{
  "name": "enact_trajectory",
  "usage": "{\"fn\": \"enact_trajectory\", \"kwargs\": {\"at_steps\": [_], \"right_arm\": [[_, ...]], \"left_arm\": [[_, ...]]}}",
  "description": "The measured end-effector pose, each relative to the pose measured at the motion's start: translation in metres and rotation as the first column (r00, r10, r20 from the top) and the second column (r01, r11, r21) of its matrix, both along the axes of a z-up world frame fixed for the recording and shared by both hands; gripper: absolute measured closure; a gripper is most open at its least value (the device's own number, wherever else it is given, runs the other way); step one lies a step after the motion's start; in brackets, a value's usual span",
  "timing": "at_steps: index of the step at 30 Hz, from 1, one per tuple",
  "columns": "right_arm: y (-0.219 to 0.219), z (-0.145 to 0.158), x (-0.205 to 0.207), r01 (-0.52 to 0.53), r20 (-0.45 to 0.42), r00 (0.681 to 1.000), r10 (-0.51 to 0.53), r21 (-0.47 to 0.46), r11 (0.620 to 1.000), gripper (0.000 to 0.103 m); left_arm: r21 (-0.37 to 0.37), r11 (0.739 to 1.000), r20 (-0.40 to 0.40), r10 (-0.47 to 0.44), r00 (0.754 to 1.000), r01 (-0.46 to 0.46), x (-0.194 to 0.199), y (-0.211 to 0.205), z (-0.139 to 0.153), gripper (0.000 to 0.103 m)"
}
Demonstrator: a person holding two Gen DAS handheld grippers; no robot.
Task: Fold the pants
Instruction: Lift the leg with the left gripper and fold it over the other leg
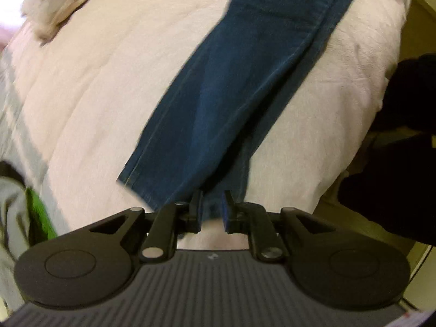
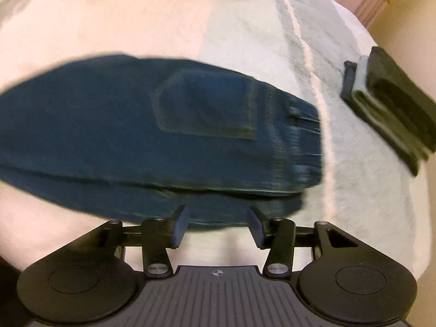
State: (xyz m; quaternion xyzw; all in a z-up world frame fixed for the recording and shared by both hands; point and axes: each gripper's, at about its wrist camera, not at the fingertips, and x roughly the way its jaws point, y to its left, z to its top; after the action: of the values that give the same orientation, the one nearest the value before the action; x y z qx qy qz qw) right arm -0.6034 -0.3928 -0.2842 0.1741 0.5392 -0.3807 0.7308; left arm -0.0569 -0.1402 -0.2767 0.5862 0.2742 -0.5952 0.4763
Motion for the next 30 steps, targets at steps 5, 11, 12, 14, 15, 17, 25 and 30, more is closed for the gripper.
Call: {"fn": "enact_trajectory", "kwargs": {"at_steps": [5, 11, 12, 14, 15, 17, 25, 30], "right_arm": [[0.032, -0.006, 0.057, -0.141, 0.025, 0.99, 0.14, 0.034, 0.989, 0.053], [0.049, -0.028, 0.105, -0.288, 0.069, 0.957, 0.283, 0.067, 0.955, 0.051], [0.052, -0.028, 0.112, -0.296, 0.068, 0.954, 0.292, 0.068, 0.953, 0.051], [0.056, -0.027, 0.121, -0.294, 0.074, 0.954, 0.289, 0.066, 0.953, 0.051], [0.059, -0.025, 0.125, -0.287, 0.073, 0.956, 0.283, 0.063, 0.956, 0.051], [0.061, -0.026, 0.13, -0.266, 0.065, 0.962, 0.263, 0.042, 0.963, 0.051], [0.102, 0.007, 0.159, -0.042, 0.106, 0.993, 0.047, -0.051, 0.998, 0.051], [0.14, 0.006, 0.177, 0.002, 0.119, 0.993, -0.002, -0.003, 1.0, 0.051]], "left_arm": [[-0.046, 0.974, -0.032, 0.221, 0.975, -0.222, 0.042, 0.01, 0.013, 0.085], [-0.078, 0.964, -0.107, 0.244, 0.964, -0.252, 0.055, -0.001, 0.011, 0.062], [-0.078, 0.977, -0.099, 0.19, 0.977, -0.198, 0.051, -0.003, 0.006, 0.061], [-0.065, 0.994, -0.068, 0.081, 0.994, -0.085, 0.043, -0.008, -0.006, 0.061], [-0.05, 0.998, -0.065, 0.031, 0.997, -0.034, 0.041, -0.01, -0.012, 0.064], [-0.021, 0.999, -0.06, -0.037, 0.998, 0.036, 0.042, -0.014, -0.023, 0.088], [-0.326, 0.923, 0.045, -0.202, 0.978, 0.206, 0.074, -0.009, 0.048, 0.098], [-0.263, 0.918, -0.002, -0.309, 0.951, 0.297, 0.065, 0.035, 0.022, 0.098]]}}
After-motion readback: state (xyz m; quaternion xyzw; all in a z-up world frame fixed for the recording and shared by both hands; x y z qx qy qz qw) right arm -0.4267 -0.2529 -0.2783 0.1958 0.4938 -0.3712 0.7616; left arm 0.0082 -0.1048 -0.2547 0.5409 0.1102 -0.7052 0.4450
